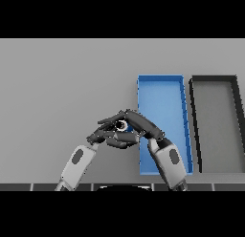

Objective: Pick up the blue pipe and place it into the blue bin.

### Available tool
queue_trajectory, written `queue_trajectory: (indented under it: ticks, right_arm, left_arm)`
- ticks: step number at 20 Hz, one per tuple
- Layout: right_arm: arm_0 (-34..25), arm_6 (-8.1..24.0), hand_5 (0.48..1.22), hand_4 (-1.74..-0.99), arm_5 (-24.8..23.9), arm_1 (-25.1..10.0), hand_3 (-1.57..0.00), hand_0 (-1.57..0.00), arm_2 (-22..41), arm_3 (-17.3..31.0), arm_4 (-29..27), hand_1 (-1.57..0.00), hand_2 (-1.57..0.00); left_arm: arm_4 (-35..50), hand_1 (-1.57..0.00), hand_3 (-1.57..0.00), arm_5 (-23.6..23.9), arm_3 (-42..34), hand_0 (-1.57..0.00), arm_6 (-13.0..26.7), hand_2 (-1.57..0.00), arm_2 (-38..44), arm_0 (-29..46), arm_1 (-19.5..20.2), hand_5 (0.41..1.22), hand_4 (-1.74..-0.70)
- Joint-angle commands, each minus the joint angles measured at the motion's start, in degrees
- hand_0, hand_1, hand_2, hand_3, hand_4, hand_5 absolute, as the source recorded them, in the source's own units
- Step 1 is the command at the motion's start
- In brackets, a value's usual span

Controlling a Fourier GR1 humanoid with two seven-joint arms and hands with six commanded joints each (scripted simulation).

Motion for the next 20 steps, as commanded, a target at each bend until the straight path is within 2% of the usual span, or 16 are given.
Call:
queue_trajectory:
  ticks: [1,2,4,6,7,10,11,12,15,16,19,20]
  right_arm:
    - [-1.34,1.89,1.221,-1.497,-0.59,1.29,-1.57,-1.57,-0.73,0.05,-0.54,-1.57,-1.57]
    - [-1.94,2.71,1.221,-1.496,-0.24,1.84,-1.57,-1.57,-1.56,-0.62,-2.19,-1.57,-1.57]
    - [-4.76,6.64,1.221,-1.495,-0.20,2.61,-1.57,-1.57,-4.16,-2.19,-6.63,-1.57,-1.57]
    - [-8.10,12.19,1.221,-1.494,-2.46,3.58,-1.57,-1.57,-7.47,-2.88,-10.70,-1.57,-1.57]
    - [-10.51,12.47,1.221,-1.494,-3.44,2.29,-1.57,-1.57,-9.63,-2.70,-13.08,-1.57,-1.57]
    - [-18.75,12.67,1.221,-1.496,-10.96,-4.16,-1.57,-1.57,-11.71,0.13,-20.94,-1.57,-1.57]
    - [-21.34,12.37,1.221,-1.497,-12.54,-4.73,-1.57,-1.57,-13.35,-0.29,-22.03,-1.57,-1.57]
    - [-23.12,11.47,1.221,-1.497,-13.93,-6.01,-1.57,-1.57,-15.82,0.04,-22.28,-1.57,-1.57]
    - [-28.16,12.25,1.221,-1.498,-16.78,-10.95,-1.57,-1.57,-21.95,2.20,-20.81,-1.57,-1.57]
    - [-28.25,12.26,1.221,-1.498,-15.86,-12.48,-1.57,-1.57,-23.83,3.74,-20.74,-1.57,-1.57]
    - [-26.79,11.60,1.221,-1.498,-16.05,-14.18,-1.57,-1.57,-26.55,6.62,-15.74,-1.57,-1.57]
    - [-25.55,12.39,1.221,-1.499,-16.11,-14.86,-1.57,-1.57,-27.90,6.81,-15.49,-1.57,-1.57]
  left_arm:
    - [-0.14,-0.02,-0.02,0.25,0.40,-0.03,0.06,-0.02,0.09,0.03,0.07,0.531,-0.97]
    - [-0.35,-0.02,-0.01,0.51,0.58,-0.02,0.10,-0.02,0.15,-0.52,0.03,0.519,-0.97]
    - [-0.59,-0.01,-0.01,0.64,0.72,-0.01,0.96,-0.01,0.32,-0.82,0.43,0.501,-0.97]
    - [-0.74,-0.01,-0.01,0.93,0.87,-0.01,1.25,-0.01,-0.09,-0.60,-0.26,0.489,-0.97]
    - [-0.94,-0.01,0.00,1.14,0.88,-0.01,1.46,-0.01,0.27,-1.34,-0.01,0.485,-0.97]
    - [-1.06,0.00,0.00,0.74,0.26,0.00,0.60,0.00,-0.35,0.22,0.35,0.475,-0.96]
    - [-1.19,0.00,0.00,0.66,0.10,0.00,0.49,0.00,-0.43,0.36,0.58,0.474,-0.95]
    - [-0.99,0.00,0.00,0.45,-0.26,0.00,0.06,0.00,-0.48,0.57,0.69,0.473,-0.95]
    - [-1.22,0.00,0.00,0.50,-1.14,0.00,-0.73,0.00,-0.65,0.58,1.04,0.466,-0.95]
    - [-1.05,0.00,0.00,0.60,-1.87,0.00,-0.15,0.00,-0.62,0.65,1.05,0.466,-0.95]
    - [-0.29,0.00,0.00,0.45,-2.69,0.00,0.85,0.00,-0.12,1.60,1.68,0.472,-0.95]
    - [-0.40,0.00,0.00,0.55,-2.93,0.00,1.20,0.00,-0.42,1.90,1.44,0.474,-0.95]
